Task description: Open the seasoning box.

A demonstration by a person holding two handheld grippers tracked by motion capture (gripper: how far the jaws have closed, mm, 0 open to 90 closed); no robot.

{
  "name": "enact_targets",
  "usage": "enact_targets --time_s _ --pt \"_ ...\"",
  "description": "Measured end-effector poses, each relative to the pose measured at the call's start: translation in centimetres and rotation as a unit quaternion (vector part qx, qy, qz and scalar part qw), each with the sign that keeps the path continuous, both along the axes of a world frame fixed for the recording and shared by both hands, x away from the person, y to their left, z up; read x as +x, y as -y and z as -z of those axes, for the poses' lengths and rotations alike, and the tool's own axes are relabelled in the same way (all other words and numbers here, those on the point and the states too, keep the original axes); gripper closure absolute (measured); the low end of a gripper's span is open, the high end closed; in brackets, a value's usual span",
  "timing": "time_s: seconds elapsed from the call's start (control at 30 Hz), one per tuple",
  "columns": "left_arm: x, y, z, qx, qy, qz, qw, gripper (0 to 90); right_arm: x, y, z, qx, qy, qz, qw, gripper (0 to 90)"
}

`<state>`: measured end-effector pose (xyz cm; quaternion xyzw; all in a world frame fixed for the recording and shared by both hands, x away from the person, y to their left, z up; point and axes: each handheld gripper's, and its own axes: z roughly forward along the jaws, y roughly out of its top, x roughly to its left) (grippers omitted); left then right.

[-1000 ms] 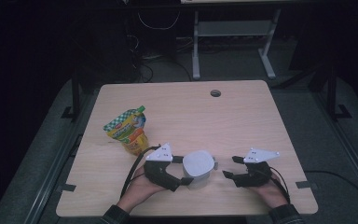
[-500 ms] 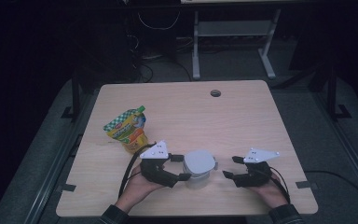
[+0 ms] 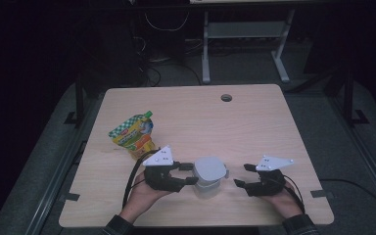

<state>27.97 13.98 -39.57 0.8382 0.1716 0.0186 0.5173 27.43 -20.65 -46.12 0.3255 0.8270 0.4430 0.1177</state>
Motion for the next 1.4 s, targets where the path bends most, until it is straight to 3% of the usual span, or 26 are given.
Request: enact_targets --time_s 0.57,0.93,1.03,1.17,1.4 --pt "0.2 0.6 -0.2 0.013 0.004 0.025 0.9996 89.3 0.0 0.0 0.0 0.001 0.001 -0.002 1.0 29.9" --pt "0.6 1.1 -0.7 0.002 -0.004 0.032 0.9995 89.8 0.0 0.0 0.0 0.001 -0.001 -0.001 1.0 29.9" --pt "0.9 1.3 -1.1 -0.008 -0.021 0.031 0.9993 89.8 0.0 0.0 0.0 0.001 -0.001 -0.001 1.0 29.9" --pt "1.0 1.6 -1.4 -0.006 -0.028 0.031 0.9991 89.7 0.0 0.1 0.0 0.001 0.0 -0.001 1.0 29.9" --pt "1.0 2.2 -1.9 0.01 -0.014 0.042 0.999 89.7 0.0 0.1 0.0 0.001 0.0 -0.001 1.0 29.9"
